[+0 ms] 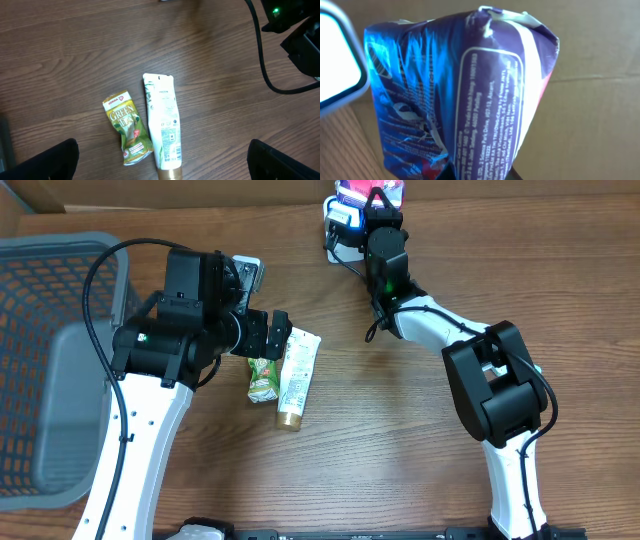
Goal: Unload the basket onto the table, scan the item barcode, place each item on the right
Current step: 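Hold the purple pack in front of the white scanner, then carry the purple pack right and drop it on the table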
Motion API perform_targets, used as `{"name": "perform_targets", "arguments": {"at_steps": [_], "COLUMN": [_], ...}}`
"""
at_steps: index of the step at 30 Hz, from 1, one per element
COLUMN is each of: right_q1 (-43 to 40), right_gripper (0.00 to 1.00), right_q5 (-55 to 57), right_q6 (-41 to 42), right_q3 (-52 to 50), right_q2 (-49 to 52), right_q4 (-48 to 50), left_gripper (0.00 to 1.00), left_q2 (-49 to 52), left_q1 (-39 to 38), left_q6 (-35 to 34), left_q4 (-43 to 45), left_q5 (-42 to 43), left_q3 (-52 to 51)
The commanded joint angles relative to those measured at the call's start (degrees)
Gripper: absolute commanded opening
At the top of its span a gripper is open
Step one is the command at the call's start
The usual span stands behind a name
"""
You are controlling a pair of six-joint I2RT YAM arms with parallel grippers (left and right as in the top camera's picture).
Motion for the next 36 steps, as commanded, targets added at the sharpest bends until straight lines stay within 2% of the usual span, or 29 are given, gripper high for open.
{"name": "perform_targets", "arguments": {"at_steps": [1,5,8,10,15,18,19,21,24,27,28,32,36], "right_q1": [2.1,4.1,5.2,5.7,5.6,5.6,5.6,5.6,5.6,5.5,5.3,1.0,-6.6], "right_gripper": [0.04,0.04,0.04,0.04,0.04,0.04,0.04,0.04,0.04,0.04,0.04,0.04,0.04], "right_q5": [2.8,6.7,9.3,11.5,11.5,10.6,11.0,11.0,11.0,10.4,8.2,-0.4,-13.9], "right_q6": [9.0,9.0,11.5,17.4,33.2,44.9,52.2,59.6,75.1,93.7,101.5,116.2,118.4], "right_q3": [1.2,1.2,1.0,1.0,1.0,1.0,1.0,1.0,1.0,1.0,1.0,1.0,-1.3], "right_q2": [-0.9,-2.2,-4.8,-7.6,-20.0,-26.5,-29.9,-34.7,-42.0,-46.6,-48.3,-50.3,-50.4], "right_q4": [6.7,13.0,10.0,4.3,-19.2,-28.3,-32.7,-40.6,-57.2,-73.5,-82.0,-102.6,-107.8], "left_gripper": [1.0,1.0,0.99,1.0,1.0,1.0,1.0,1.0,1.0,1.0,1.0,1.0,1.0], "left_q2": [-1.2,-1.2,-1.2,-1.2,-1.2,-1.2,-1.2,-1.2,-1.2,-1.2,-1.2,-1.2,-1.2], "left_q1": [0.0,0.0,0.0,0.0,0.0,0.0,0.0,0.0,0.0,0.0,0.0,0.0,0.0], "left_q6": [0.9,0.9,0.9,0.9,0.9,0.9,0.9,0.9,0.9,0.9,0.9,0.9,0.9], "left_q4": [0.0,0.0,0.0,0.0,0.0,0.0,0.0,0.0,0.0,0.0,0.0,0.0,0.0], "left_q5": [0.0,0.0,0.0,0.0,0.0,0.0,0.0,0.0,0.0,0.0,0.0,0.0,0.0], "left_q3": [1.0,1.0,1.0,1.0,1.0,1.0,1.0,1.0,1.0,1.0,1.0,1.0,1.0]}}
